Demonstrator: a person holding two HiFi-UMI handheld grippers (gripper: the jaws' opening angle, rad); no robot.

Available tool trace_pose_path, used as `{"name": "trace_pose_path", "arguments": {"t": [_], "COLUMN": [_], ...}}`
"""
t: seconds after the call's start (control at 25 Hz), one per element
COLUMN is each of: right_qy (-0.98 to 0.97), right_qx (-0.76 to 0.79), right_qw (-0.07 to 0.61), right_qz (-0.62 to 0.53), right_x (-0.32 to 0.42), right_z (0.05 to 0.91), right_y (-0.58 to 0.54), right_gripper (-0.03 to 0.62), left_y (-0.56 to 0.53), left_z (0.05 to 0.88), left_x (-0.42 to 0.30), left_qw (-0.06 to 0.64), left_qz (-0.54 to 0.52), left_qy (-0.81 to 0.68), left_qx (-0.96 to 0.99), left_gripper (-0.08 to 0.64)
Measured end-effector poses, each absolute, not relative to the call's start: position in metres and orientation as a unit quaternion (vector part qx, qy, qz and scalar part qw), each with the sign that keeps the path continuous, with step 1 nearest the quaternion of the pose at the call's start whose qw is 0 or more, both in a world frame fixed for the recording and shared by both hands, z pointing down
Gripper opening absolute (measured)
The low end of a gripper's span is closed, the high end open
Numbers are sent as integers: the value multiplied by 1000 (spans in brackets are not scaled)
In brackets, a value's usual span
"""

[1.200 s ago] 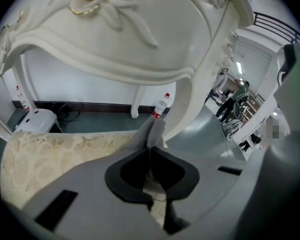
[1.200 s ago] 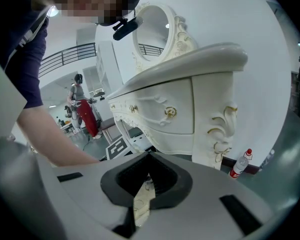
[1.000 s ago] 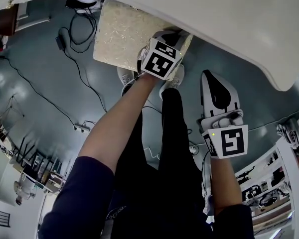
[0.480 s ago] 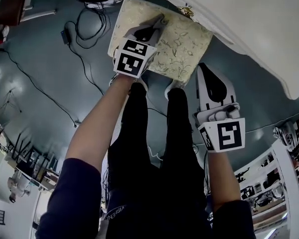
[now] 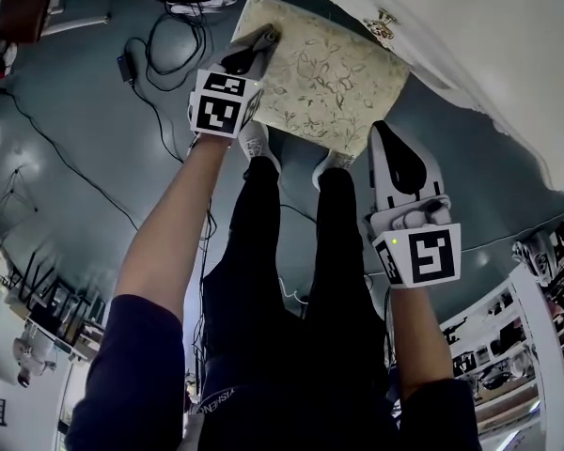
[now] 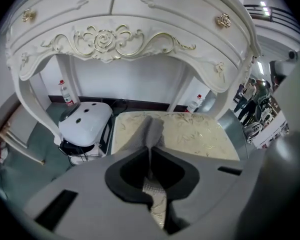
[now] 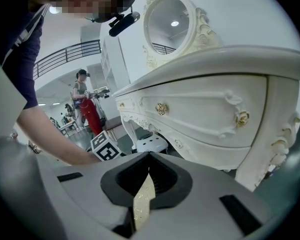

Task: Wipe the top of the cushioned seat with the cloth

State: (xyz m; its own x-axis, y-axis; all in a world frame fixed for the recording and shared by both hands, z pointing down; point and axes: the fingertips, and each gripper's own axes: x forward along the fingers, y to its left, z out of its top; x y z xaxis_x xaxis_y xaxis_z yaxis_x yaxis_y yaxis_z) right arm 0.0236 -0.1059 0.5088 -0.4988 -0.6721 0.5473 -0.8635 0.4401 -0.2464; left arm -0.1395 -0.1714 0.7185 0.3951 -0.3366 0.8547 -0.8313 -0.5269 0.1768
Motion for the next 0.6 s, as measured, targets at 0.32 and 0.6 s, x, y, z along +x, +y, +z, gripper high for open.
{"name": "trace_pose_path", "arguments": {"t": [0.32, 0.6], "right_qy": [-822, -817], "right_qx": [473, 481], "right_qw": [189, 186], "right_qz": [256, 256], "right_x": [51, 87], "right_z": [508, 508], "right_y": [-94, -86], "right_gripper": [20, 20], "left_y": [-138, -112], "left_z": [721, 725], "left_x": [-66, -7], "left_qw": [317, 329], "left_qz": [396, 391], "left_qy": [-342, -319], "left_qx": [791, 798], "left_gripper": [21, 21]}}
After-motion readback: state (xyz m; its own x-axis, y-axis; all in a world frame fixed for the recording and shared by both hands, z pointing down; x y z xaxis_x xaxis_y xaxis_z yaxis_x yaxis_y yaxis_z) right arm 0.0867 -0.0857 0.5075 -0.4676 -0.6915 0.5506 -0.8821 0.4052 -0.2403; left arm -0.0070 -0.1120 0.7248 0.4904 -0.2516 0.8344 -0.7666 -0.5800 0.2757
